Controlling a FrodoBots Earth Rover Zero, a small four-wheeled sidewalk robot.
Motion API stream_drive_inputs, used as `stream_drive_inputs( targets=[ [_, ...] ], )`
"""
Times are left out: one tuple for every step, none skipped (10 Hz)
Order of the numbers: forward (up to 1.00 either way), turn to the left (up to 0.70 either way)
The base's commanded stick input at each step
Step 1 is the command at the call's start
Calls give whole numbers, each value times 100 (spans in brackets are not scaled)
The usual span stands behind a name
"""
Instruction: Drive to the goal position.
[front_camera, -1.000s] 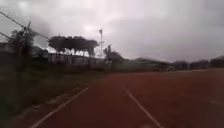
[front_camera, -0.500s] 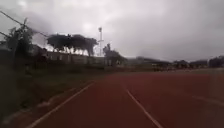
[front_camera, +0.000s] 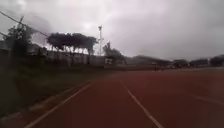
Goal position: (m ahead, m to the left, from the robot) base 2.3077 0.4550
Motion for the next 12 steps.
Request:
stream_drive_inputs(
  targets=[
    [50,0],
    [50,0],
    [50,0],
    [50,0],
    [50,0],
    [50,0],
    [50,0],
    [50,0],
    [50,0],
    [50,0],
    [50,0],
    [50,0]
  ],
)
